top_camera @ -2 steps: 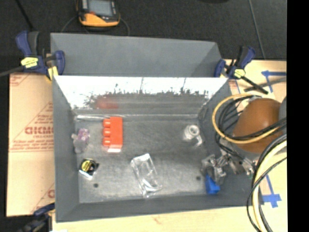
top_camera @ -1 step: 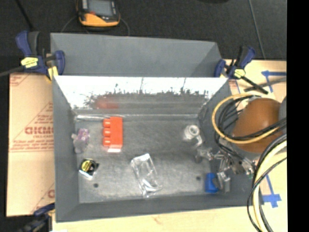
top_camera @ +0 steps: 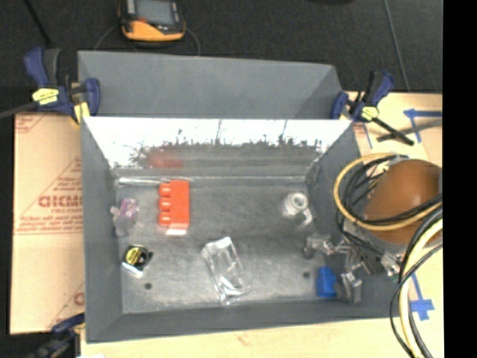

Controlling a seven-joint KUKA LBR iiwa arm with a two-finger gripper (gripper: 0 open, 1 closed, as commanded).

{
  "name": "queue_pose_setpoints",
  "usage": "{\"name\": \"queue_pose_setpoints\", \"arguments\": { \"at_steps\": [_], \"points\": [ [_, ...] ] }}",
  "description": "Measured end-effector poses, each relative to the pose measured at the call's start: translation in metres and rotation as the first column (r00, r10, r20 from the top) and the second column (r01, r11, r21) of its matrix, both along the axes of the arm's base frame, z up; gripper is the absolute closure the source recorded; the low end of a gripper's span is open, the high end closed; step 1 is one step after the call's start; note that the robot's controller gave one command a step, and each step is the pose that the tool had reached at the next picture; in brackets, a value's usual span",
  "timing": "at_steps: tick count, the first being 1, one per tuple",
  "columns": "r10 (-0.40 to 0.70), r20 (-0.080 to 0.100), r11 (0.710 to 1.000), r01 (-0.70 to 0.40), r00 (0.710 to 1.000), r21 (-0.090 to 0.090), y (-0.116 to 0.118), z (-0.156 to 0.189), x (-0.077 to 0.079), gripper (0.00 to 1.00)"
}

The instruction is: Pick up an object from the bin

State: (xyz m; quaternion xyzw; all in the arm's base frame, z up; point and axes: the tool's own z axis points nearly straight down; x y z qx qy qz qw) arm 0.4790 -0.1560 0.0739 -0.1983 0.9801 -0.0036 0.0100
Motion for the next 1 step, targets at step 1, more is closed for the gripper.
{"name": "queue_pose_setpoints", "arguments": {
  "at_steps": [1],
  "points": [
    [0.003,-0.014,1.0,-0.004,1.0,0.0,-0.001,-0.0007,-0.0038,1.0]
  ]
}}
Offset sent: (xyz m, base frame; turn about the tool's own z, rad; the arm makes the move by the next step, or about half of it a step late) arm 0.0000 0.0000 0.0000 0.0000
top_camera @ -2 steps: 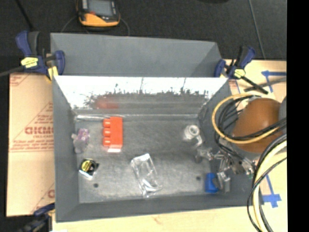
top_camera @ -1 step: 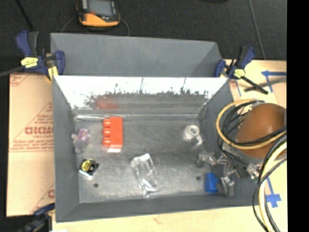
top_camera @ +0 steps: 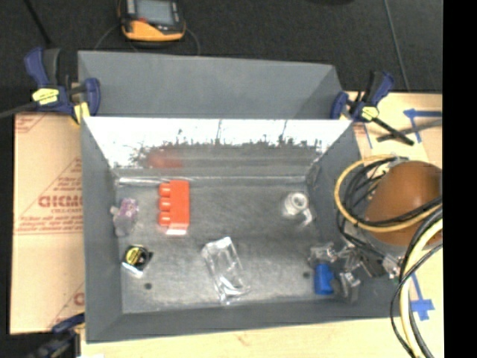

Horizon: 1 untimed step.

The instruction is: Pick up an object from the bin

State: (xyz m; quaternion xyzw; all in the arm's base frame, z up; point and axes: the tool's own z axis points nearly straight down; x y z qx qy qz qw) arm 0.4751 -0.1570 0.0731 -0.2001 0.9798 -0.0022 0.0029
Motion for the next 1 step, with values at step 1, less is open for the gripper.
{"name": "queue_pose_setpoints", "arguments": {
  "at_steps": [1],
  "points": [
    [0.028,0.006,1.0,-0.028,1.0,-0.001,0.0016,0.1259,0.0212,1.0]
  ]
}}
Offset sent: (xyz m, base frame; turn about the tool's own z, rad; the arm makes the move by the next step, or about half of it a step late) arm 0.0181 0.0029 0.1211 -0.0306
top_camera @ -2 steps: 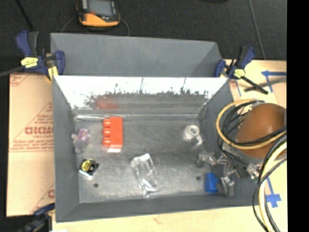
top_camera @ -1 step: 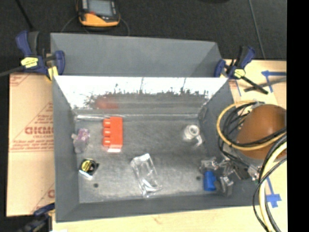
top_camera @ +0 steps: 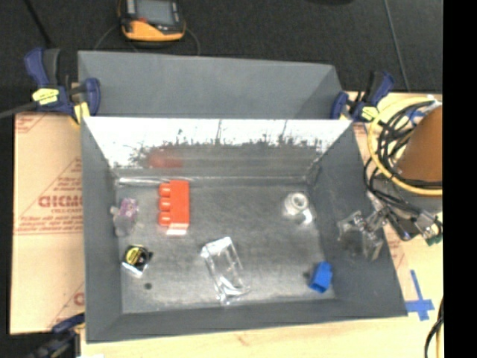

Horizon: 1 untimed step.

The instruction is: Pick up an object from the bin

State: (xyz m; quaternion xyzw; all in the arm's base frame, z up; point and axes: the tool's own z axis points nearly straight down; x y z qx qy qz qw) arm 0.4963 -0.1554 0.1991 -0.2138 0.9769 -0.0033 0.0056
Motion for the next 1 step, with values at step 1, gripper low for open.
{"name": "queue_pose_setpoints", "arguments": {
  "at_steps": [1],
  "points": [
    [-0.002,-0.008,1.0,0.002,1.0,0.005,0.0014,-0.0043,-0.0018,1.0]
  ]
}}
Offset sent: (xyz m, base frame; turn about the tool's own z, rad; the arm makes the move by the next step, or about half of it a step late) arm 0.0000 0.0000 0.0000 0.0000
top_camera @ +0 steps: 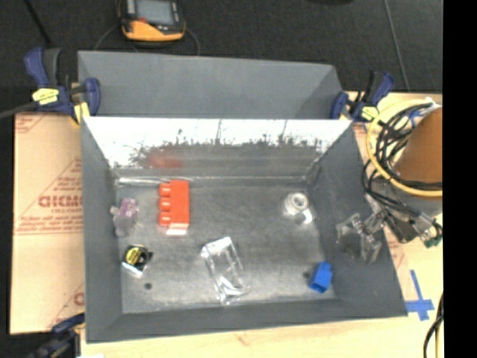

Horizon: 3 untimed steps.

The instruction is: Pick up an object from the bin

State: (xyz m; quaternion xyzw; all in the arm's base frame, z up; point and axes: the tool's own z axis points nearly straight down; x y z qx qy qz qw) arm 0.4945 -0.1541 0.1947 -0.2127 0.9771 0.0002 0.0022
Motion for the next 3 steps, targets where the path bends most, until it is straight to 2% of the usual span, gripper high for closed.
{"name": "queue_pose_setpoints", "arguments": {
  "at_steps": [1,2,3],
  "points": [
    [-0.001,0.0,1.0,0.001,1.0,0.0,0.0,0.0,0.0,0.0],
    [0.355,-0.003,0.935,-0.355,0.935,0.0,0.021,-0.106,-0.018,0.0],
    [0.357,-0.001,0.934,-0.357,0.934,-0.003,0.02,-0.105,-0.017,1.0]
  ]
}}
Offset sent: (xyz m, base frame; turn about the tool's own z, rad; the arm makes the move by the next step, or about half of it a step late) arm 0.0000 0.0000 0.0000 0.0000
